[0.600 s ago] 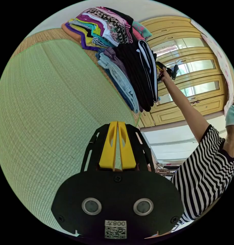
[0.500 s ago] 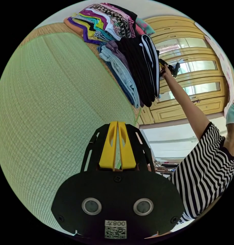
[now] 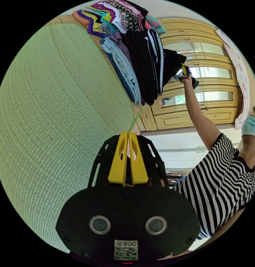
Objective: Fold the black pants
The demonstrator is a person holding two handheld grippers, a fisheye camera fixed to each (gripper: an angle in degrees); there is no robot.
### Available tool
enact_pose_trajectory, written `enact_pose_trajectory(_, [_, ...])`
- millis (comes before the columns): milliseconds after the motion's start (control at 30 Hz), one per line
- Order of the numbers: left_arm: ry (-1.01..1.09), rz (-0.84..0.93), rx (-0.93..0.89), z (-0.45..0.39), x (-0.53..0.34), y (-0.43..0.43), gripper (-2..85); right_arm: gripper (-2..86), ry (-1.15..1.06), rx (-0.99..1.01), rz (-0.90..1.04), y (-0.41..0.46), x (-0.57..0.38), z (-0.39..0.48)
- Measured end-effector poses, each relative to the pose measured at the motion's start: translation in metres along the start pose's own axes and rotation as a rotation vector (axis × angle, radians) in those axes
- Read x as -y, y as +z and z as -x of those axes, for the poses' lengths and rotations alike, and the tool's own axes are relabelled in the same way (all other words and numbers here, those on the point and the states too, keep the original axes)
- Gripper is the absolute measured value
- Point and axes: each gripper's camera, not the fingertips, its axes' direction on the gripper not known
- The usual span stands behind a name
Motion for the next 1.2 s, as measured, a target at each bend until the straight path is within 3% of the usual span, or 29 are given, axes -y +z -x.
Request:
enact_pose_trajectory(300, [0.036, -0.133, -0.038, -0.045, -0.119, -0.070, 0.2, 1.5, -0.182, 0.347, -0.103, -0.089, 0.010, 0.107])
enact_pose_trajectory(600, [0.230, -0.466, -0.117, -0.127, -0.259, -0.189, 1.7, 0.9, -0.426, 0.767, -0.042, -0.126, -0.052, 0.270])
enact_pose_trajectory(733, [0.370, -0.670, -0.072, -0.180, -0.340, -0.257, 6.9, 0.9, -0.455, 0.935, 0.086, -0.104, -0.135, 0.327])
enact_pose_trajectory(900, [0.466, -0.808, 0.174, -0.239, -0.445, -0.315, 12.2, 1.0, -0.400, 1.030, 0.332, -0.044, -0.261, 0.366])
enact_pose_trajectory(1067, [0.327, -0.847, 0.478, -0.255, -0.555, -0.344, 15.3, 1.5, -0.284, 1.021, 0.684, 0.043, -0.423, 0.391])
enact_pose_trajectory(1200, [0.205, -0.820, 0.510, -0.237, -0.623, -0.357, 10.4, 1.8, -0.218, 0.975, 0.908, 0.093, -0.521, 0.401])
